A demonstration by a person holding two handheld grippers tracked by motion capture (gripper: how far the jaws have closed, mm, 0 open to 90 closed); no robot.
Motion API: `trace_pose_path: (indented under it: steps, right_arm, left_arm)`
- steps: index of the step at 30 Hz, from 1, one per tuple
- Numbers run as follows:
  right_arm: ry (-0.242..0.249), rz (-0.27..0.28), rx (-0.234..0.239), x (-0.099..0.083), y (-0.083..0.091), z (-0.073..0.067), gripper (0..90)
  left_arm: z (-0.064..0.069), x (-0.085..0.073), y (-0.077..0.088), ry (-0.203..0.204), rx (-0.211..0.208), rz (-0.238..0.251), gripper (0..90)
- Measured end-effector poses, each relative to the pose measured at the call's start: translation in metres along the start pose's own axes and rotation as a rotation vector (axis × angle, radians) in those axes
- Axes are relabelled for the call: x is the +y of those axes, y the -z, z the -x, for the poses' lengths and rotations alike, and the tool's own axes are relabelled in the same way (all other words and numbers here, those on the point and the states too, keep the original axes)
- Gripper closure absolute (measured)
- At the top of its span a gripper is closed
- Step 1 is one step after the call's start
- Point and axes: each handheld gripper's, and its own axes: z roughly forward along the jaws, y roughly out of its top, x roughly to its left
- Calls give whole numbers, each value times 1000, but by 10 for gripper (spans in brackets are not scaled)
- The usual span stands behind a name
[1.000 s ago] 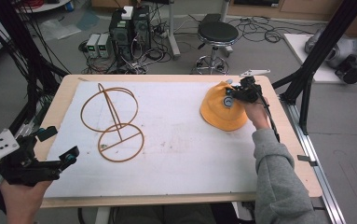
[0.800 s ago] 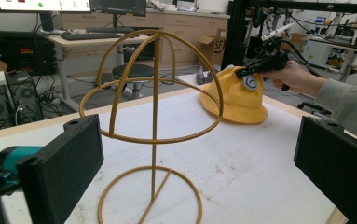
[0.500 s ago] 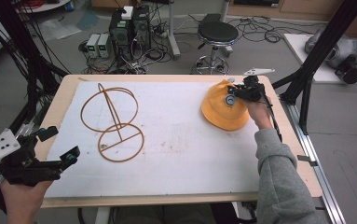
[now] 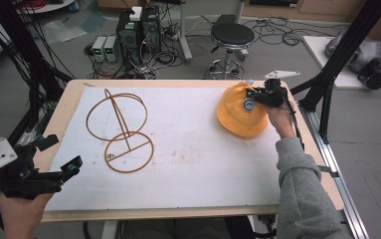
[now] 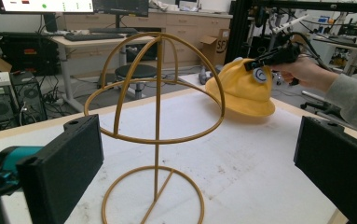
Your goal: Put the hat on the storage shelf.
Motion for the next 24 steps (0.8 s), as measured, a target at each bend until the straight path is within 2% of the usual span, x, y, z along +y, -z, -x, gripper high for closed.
trace_pose_path:
  steps: [5,16,24]
  right_arm:
    - [23,9,12,8,13,-3,785]
    - [122,6,54,53,45,-22,784]
    - [161,12,75,75,64,-31,783]
  left_arm:
    - [1,0,-2,1,-3,-1,17]
    - [3,2,-3,-9,-9,-1,17]
    - [3,2,-3,-5,-10,0,17]
